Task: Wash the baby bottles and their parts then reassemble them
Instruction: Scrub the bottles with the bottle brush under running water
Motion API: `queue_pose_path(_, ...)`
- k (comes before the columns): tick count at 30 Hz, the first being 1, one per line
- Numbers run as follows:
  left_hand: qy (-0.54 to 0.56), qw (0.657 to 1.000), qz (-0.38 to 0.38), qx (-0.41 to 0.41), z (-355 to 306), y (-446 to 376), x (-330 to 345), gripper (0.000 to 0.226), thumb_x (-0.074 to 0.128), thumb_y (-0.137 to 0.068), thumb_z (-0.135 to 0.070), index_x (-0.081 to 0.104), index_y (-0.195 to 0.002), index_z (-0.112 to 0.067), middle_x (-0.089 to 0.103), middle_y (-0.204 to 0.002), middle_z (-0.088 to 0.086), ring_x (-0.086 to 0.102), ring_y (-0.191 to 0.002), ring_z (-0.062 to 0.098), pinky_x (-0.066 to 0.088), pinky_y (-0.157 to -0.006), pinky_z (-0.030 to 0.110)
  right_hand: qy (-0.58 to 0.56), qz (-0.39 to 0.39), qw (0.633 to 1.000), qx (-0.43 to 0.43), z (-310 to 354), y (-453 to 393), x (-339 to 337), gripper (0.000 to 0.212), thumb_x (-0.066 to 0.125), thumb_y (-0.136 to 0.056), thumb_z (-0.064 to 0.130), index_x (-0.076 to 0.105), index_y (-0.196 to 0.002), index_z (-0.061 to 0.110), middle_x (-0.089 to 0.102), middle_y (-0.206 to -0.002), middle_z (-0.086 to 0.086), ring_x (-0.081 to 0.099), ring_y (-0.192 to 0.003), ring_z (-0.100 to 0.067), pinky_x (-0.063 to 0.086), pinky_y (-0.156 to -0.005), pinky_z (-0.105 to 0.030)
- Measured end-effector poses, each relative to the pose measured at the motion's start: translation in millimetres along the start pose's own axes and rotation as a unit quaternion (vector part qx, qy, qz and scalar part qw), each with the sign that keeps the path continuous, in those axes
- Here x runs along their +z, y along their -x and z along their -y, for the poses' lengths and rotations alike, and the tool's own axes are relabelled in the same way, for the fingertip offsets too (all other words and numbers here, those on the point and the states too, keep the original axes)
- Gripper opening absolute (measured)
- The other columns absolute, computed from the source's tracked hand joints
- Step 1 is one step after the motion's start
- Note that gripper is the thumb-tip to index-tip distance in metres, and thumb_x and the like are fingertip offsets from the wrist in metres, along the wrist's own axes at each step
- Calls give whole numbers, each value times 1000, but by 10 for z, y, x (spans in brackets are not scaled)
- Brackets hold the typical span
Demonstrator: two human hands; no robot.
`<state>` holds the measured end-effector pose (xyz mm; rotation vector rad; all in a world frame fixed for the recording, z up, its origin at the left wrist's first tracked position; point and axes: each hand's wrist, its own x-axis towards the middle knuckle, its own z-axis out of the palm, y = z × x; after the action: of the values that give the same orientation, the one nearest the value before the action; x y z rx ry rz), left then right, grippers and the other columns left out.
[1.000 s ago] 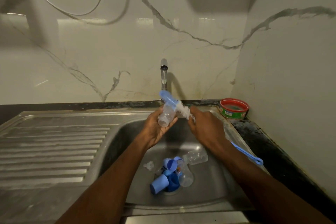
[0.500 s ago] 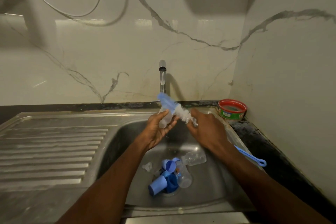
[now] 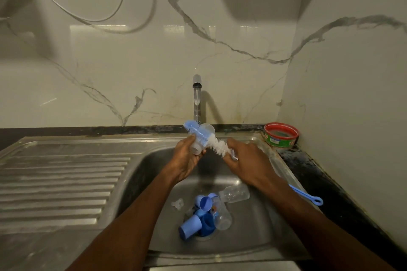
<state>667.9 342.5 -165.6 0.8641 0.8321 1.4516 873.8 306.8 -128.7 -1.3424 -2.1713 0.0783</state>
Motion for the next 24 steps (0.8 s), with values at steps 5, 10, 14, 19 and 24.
queue_pose_path(5, -41, 998, 36, 13, -49, 28, 31, 30, 61, -93, -15, 65, -121, -4, 71, -117, 14, 64, -111, 28, 51, -97, 38, 65, -86, 992, 60, -52, -110, -73, 21, 57, -98, 38, 56, -116, 28, 68, -90, 2, 49, -68, -14, 34, -58, -28)
queue_pose_path(10, -103, 994, 37, 28, -3, 16, -34, 50, 71, -84, -22, 61, -130, -6, 71, -123, 14, 67, -117, 28, 56, -97, 37, 33, -6, 999, -2, 8, -15, -41, 19, 56, -97, 39, 59, -114, 32, 57, -85, 12, 53, -73, -8, 28, -54, -18)
queue_pose_path(14, -143, 987, 56, 37, 4, 31, -56, 49, 77, -78, -21, 64, -125, -19, 74, -117, 3, 69, -111, 26, 56, -96, 46, 84, -79, 992, 52, -44, -74, -129, 20, 55, -97, 40, 57, -115, 30, 63, -86, 4, 48, -69, -15, 21, -49, -21)
queue_pose_path(19, -195, 979, 34, 54, 60, 34, -74, 70, 89, -67, -36, 61, -129, -20, 71, -123, 1, 66, -117, 22, 56, -97, 45, 41, 4, 999, -1, -1, -44, -66, 22, 58, -94, 41, 61, -115, 33, 60, -86, 11, 54, -74, -10, 31, -55, -23)
queue_pose_path(24, -177, 983, 56, 16, 43, 11, -46, 62, 82, -73, -25, 60, -131, -18, 67, -128, 10, 67, -114, 23, 55, -99, 39, 95, -79, 991, 54, -86, -62, -89, 23, 55, -95, 42, 58, -116, 31, 69, -93, 1, 55, -76, -19, 37, -63, -31)
